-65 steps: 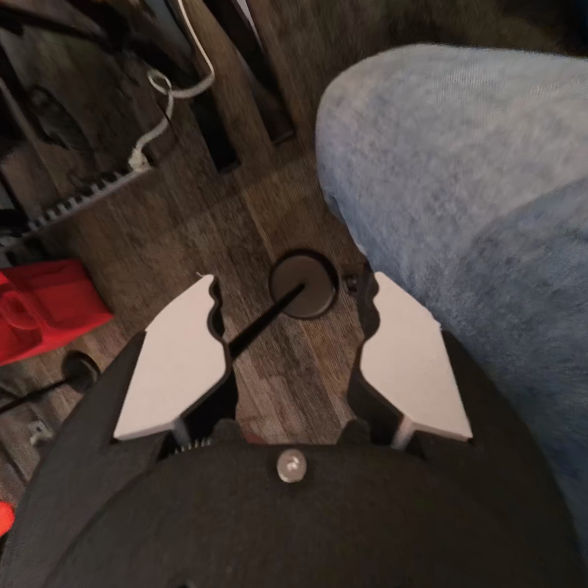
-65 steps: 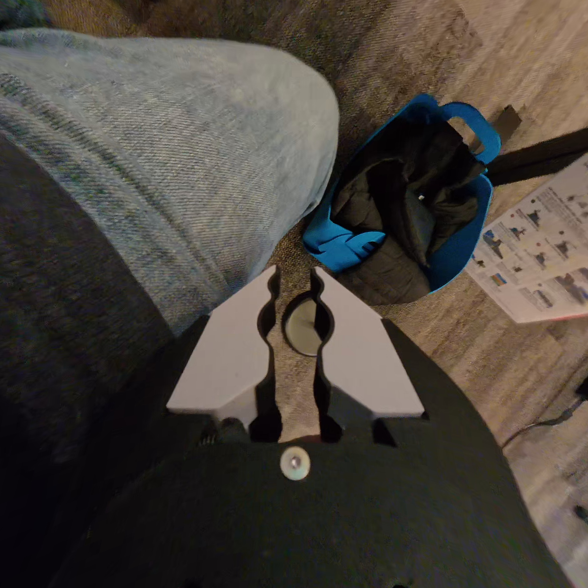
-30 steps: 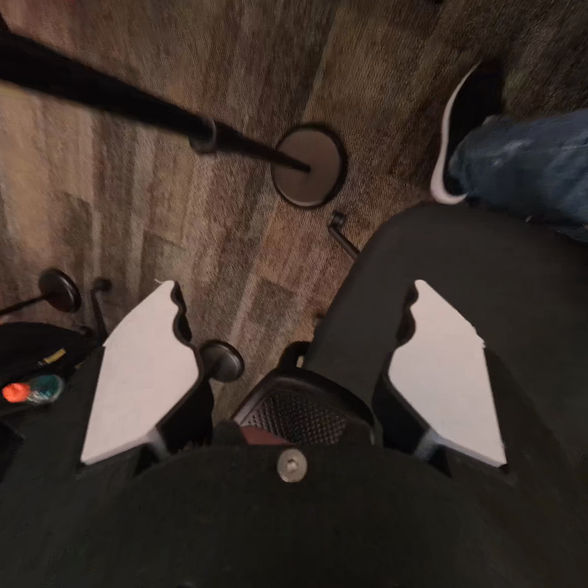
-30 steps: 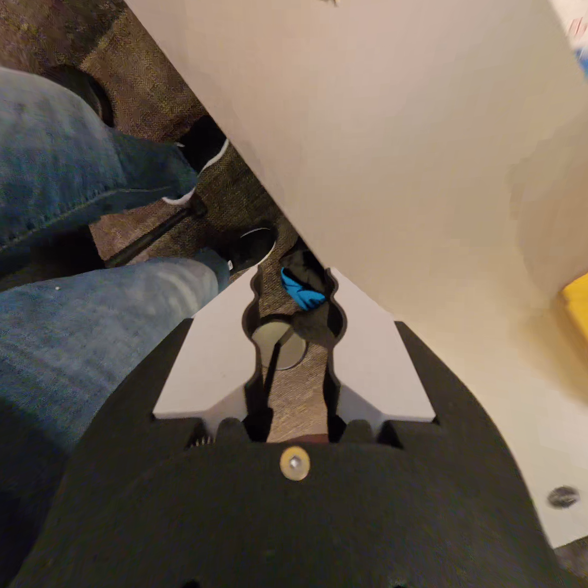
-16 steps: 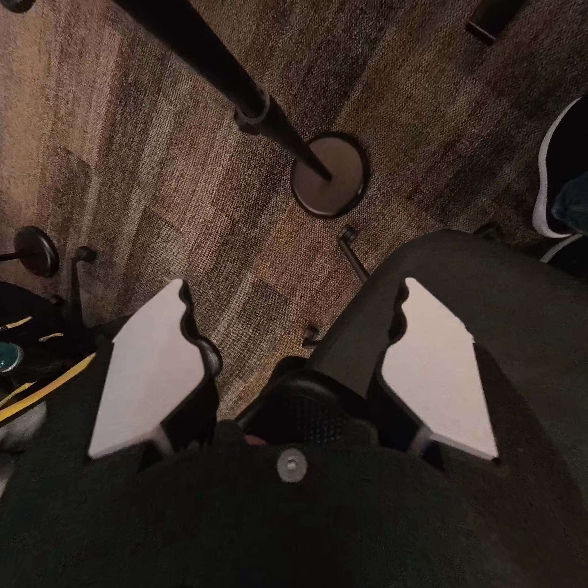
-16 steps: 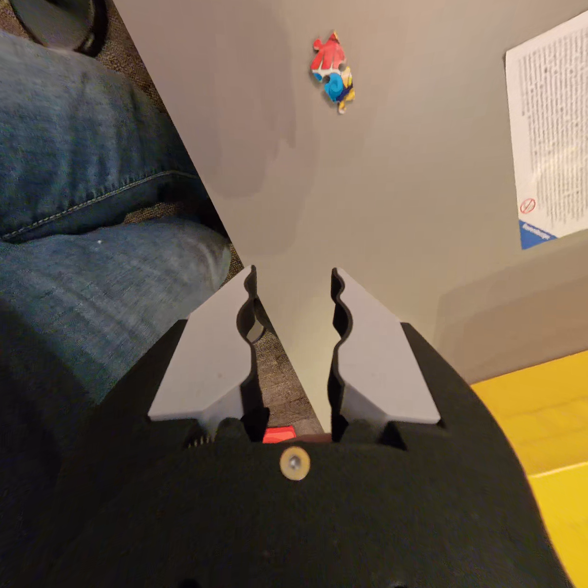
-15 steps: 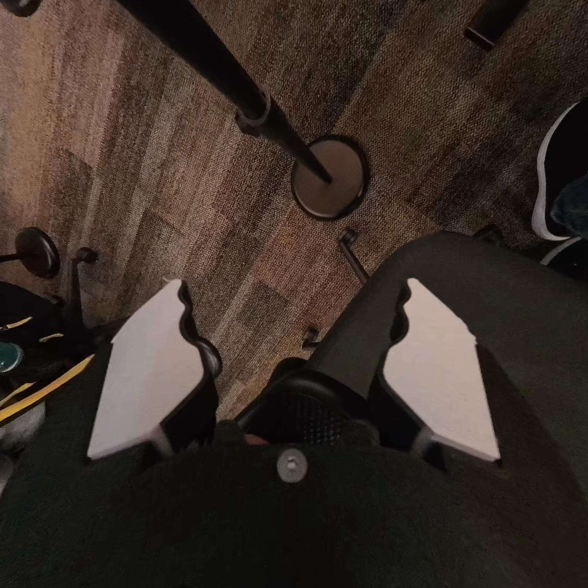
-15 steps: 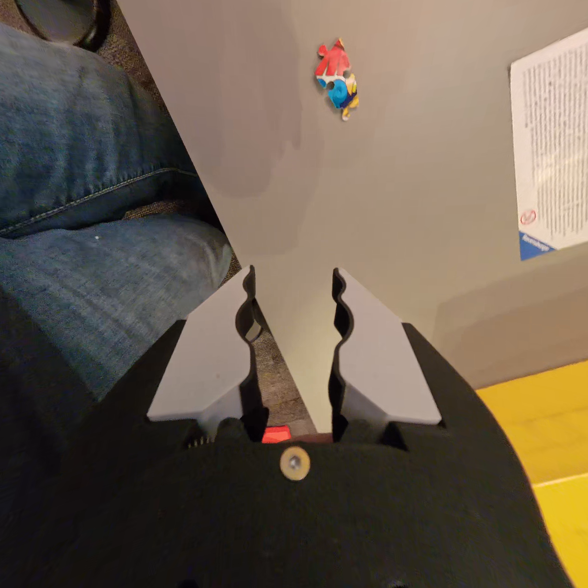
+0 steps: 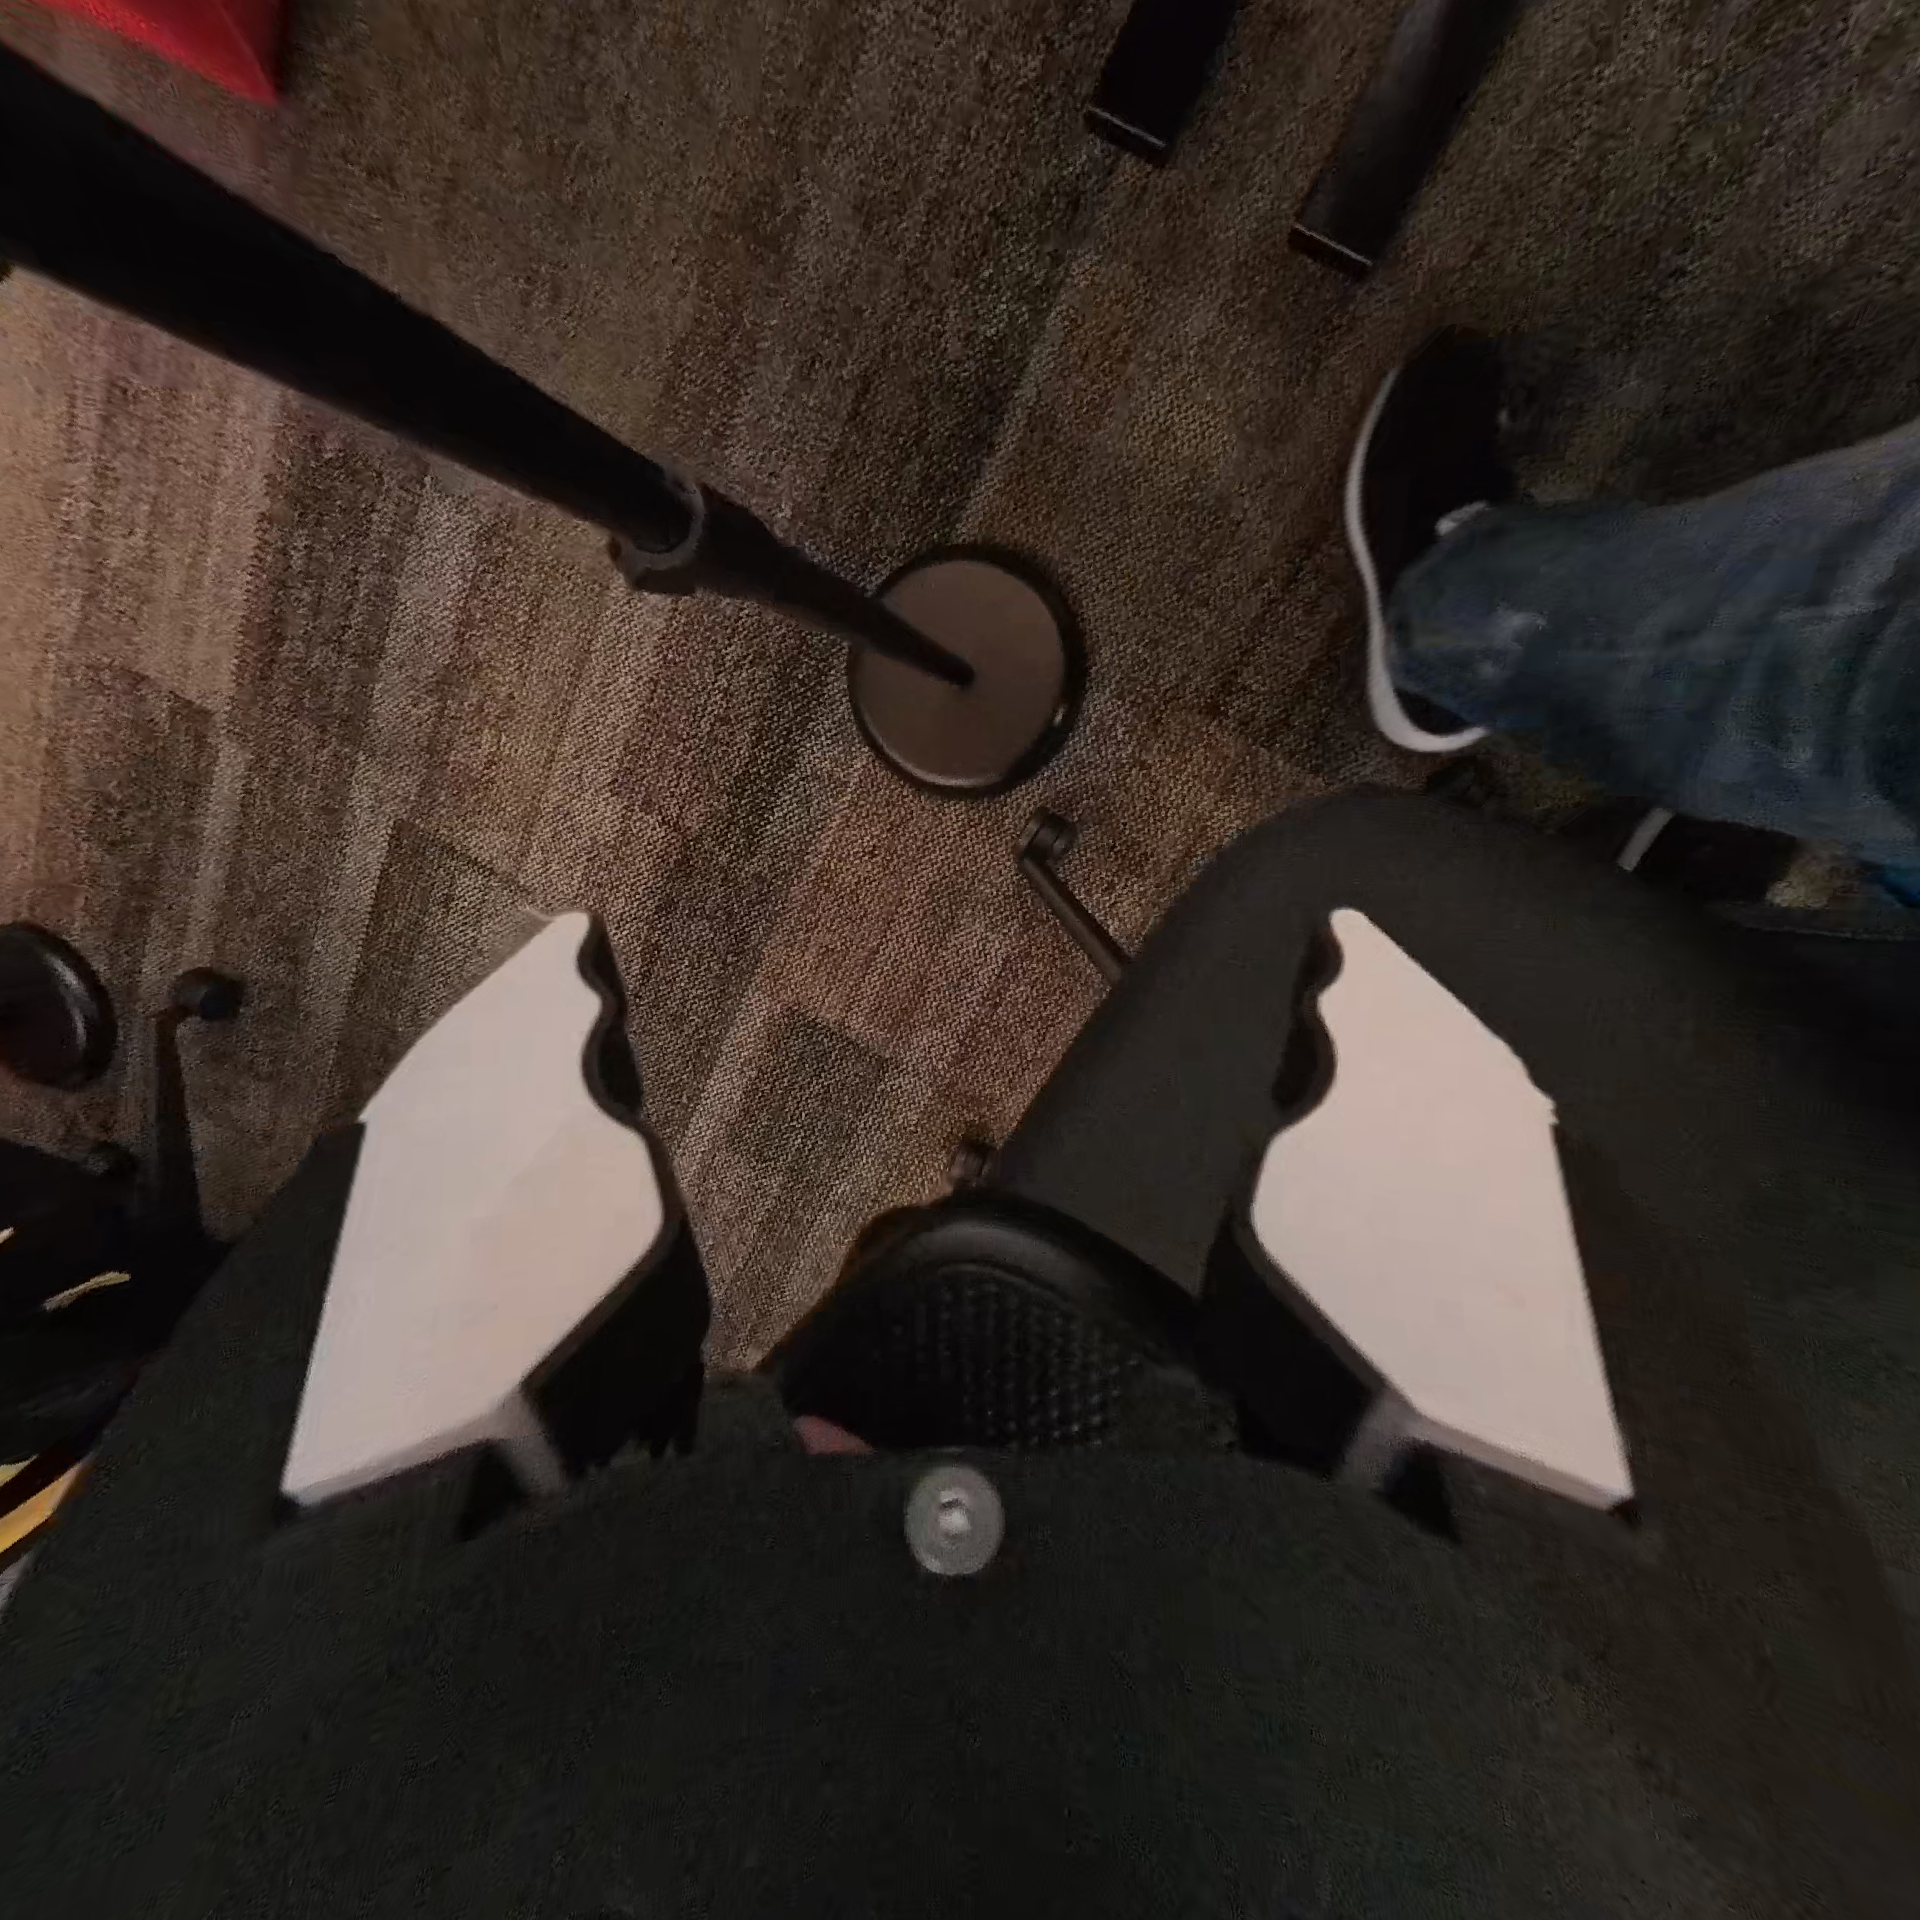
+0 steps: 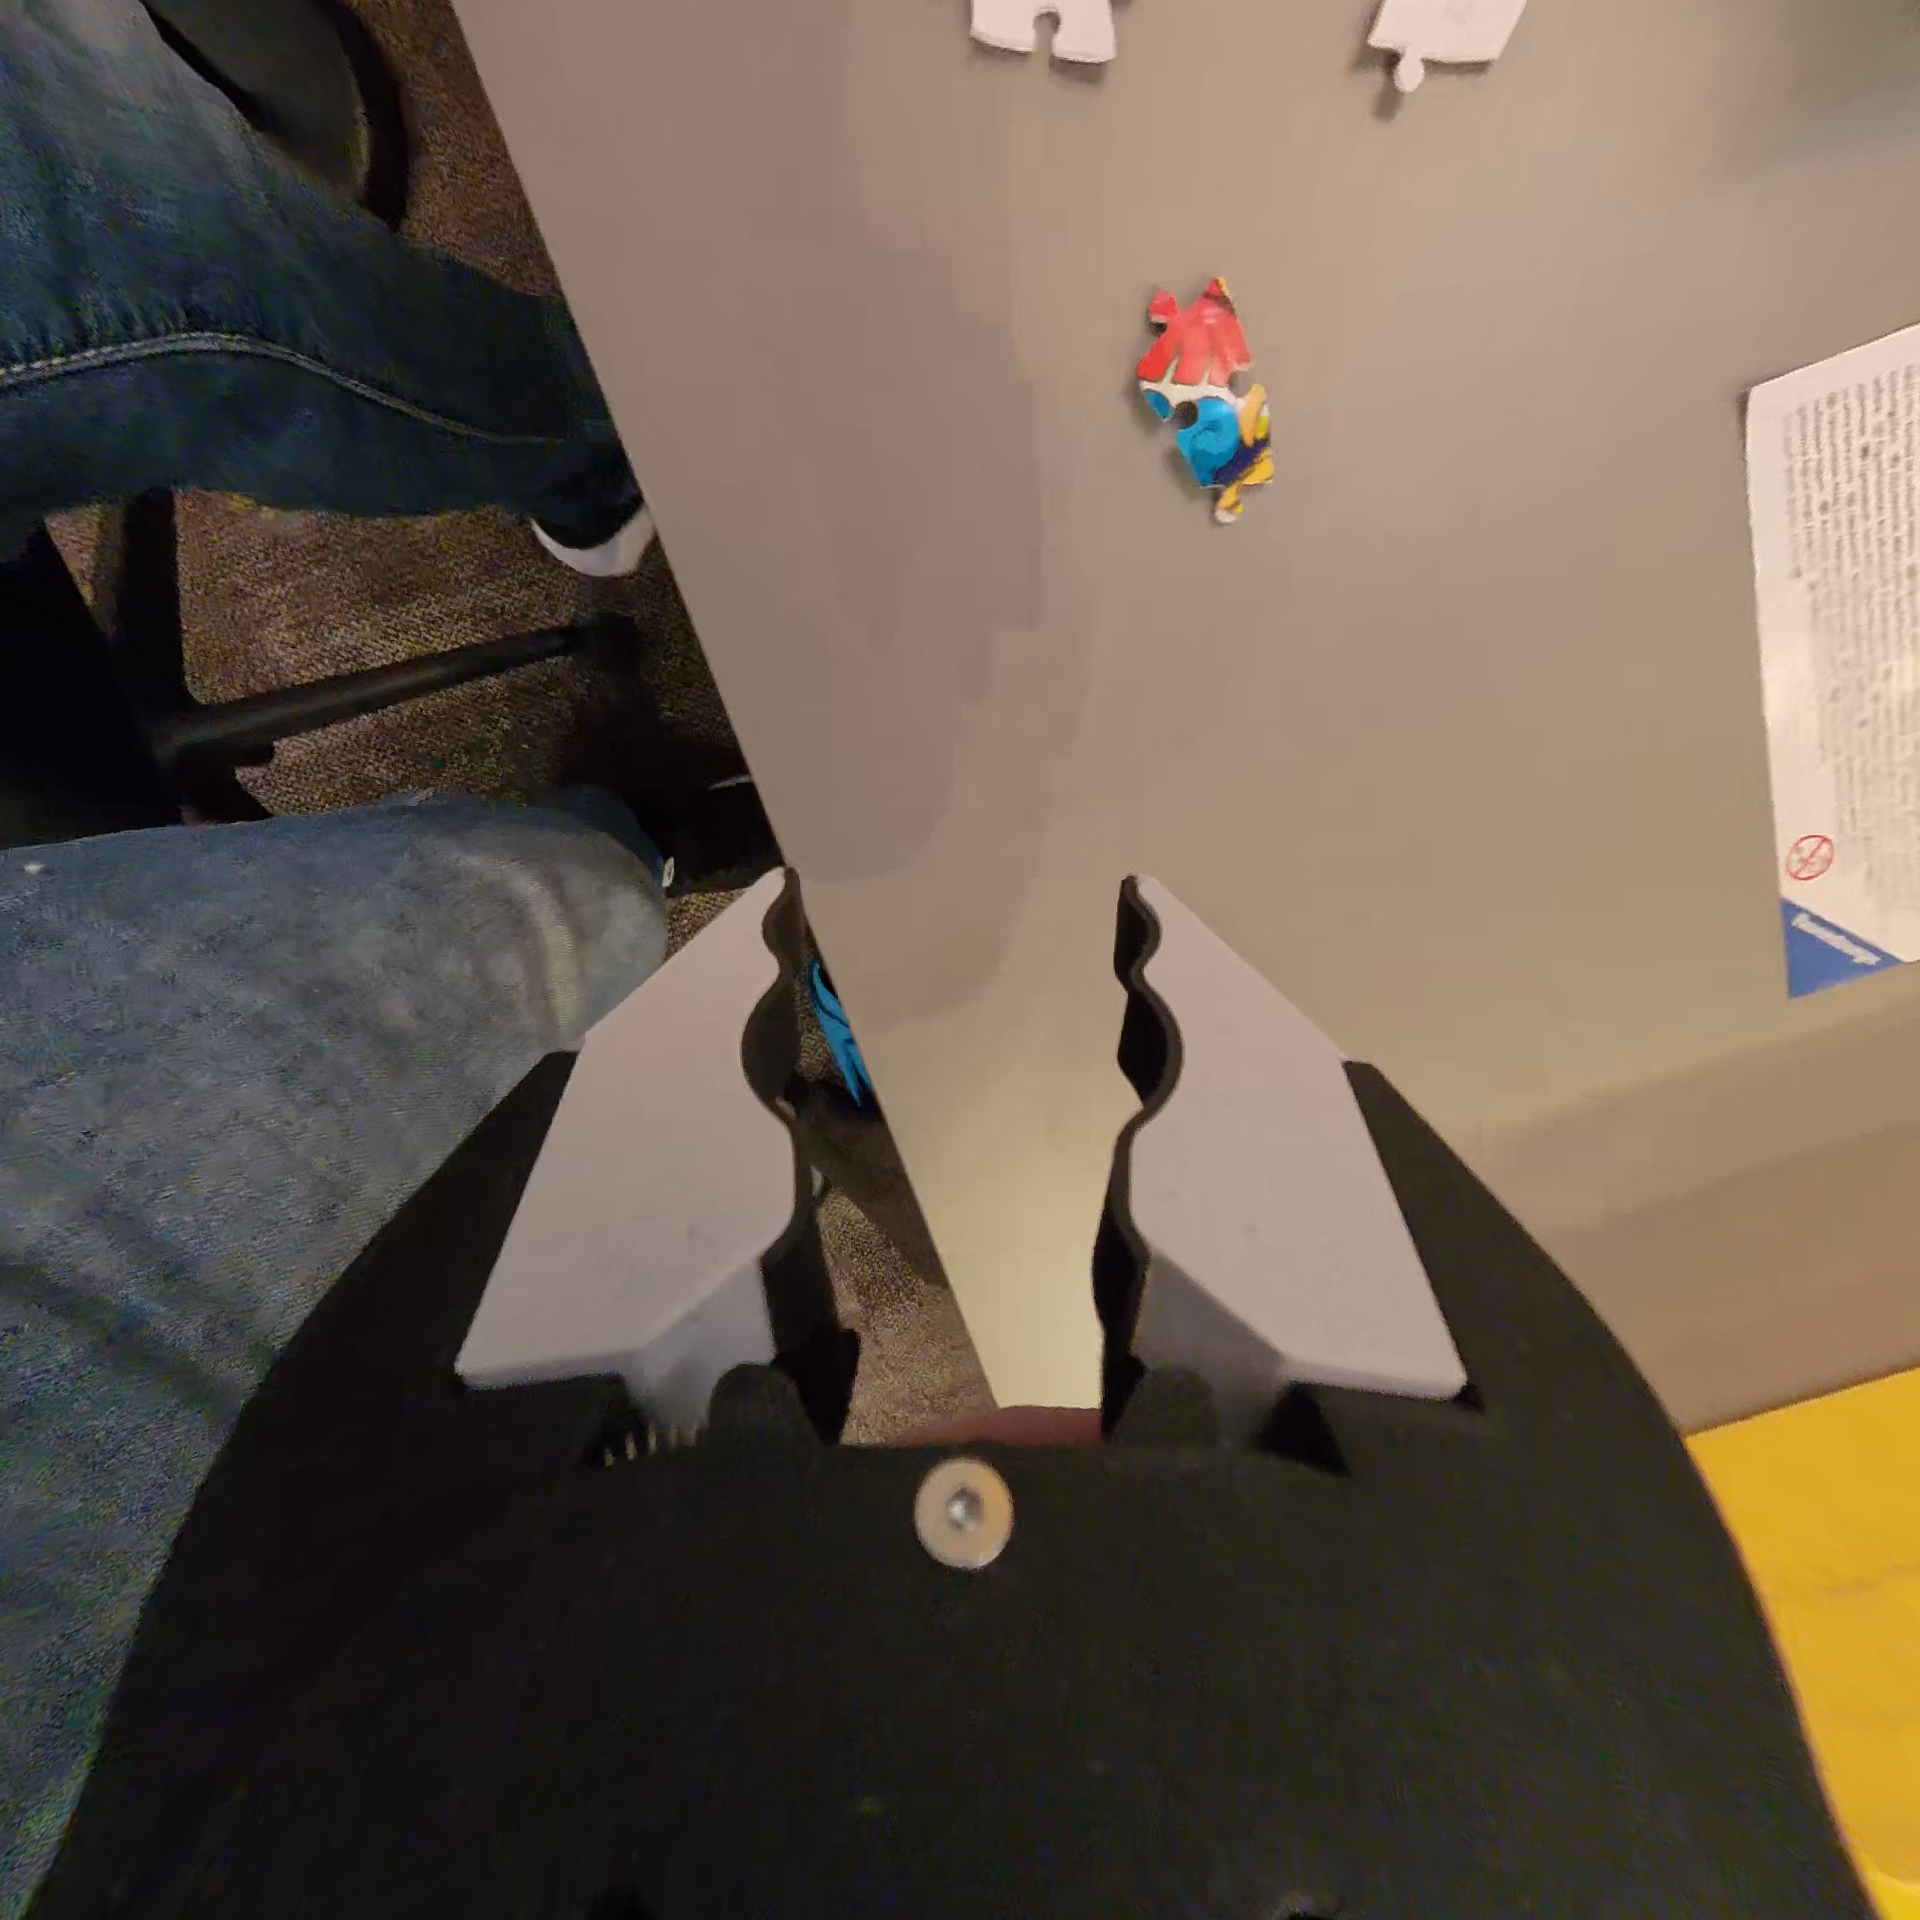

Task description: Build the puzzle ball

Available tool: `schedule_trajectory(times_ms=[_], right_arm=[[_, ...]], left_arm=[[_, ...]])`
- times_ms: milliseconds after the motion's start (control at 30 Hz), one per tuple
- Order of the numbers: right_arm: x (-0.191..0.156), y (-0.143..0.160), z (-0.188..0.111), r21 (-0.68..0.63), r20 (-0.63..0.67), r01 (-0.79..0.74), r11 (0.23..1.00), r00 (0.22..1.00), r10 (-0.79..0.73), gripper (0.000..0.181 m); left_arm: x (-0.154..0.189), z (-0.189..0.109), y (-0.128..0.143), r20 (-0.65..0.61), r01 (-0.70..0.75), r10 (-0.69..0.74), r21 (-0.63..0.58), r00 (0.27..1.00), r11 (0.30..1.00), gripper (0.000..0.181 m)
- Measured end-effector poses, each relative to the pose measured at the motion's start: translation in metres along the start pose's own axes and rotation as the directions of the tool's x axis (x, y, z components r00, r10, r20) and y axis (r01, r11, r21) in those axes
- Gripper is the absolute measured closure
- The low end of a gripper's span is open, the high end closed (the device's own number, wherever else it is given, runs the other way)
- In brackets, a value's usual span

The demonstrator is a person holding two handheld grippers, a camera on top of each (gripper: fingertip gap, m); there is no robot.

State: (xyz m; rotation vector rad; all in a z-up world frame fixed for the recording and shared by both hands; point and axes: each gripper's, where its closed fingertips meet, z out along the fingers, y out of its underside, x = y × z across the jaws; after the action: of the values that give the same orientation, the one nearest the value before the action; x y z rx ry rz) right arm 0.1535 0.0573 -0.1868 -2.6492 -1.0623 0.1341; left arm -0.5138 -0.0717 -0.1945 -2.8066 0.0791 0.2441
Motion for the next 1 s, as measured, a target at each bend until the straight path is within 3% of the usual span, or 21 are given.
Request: schedule_trajectory(times_ms=[133,267,433,600,767,1000], right_arm=[[-0.006,-0.016,0.009,0.081,-0.051,-0.024,0.996,0.998,0.029,0.121],[0.020,-0.031,0.026,0.155,-0.175,-0.088,0.984,0.978,0.115,0.116],[0.051,-0.029,0.045,0.233,-0.326,-0.157,0.960,0.917,0.229,0.110],[0.065,-0.031,0.048,0.372,-0.427,-0.169,0.913,0.842,0.330,0.115],[0.066,-0.030,0.046,0.413,-0.459,-0.157,0.897,0.815,0.354,0.112],[0.083,-0.045,0.045,0.467,-0.551,-0.020,0.884,0.775,0.309,0.110]], left_arm=[[0.011,0.003,0.001,-0.079,-0.041,0.037,-0.047,0.996,0.998,0.059],[0.020,0.006,0.006,-0.154,-0.068,0.053,-0.098,0.987,0.993,0.060],[0.024,0.007,0.012,-0.240,-0.076,0.036,-0.160,0.970,0.984,0.059],[0.017,0.005,0.011,-0.274,0.017,-0.062,-0.164,0.960,0.986,0.059],[0.017,0.002,0.013,-0.322,0.031,-0.087,-0.176,0.943,0.984,0.060],[0.019,-0.002,0.011,-0.371,0.017,-0.072,-0.150,0.926,0.989,0.061]])
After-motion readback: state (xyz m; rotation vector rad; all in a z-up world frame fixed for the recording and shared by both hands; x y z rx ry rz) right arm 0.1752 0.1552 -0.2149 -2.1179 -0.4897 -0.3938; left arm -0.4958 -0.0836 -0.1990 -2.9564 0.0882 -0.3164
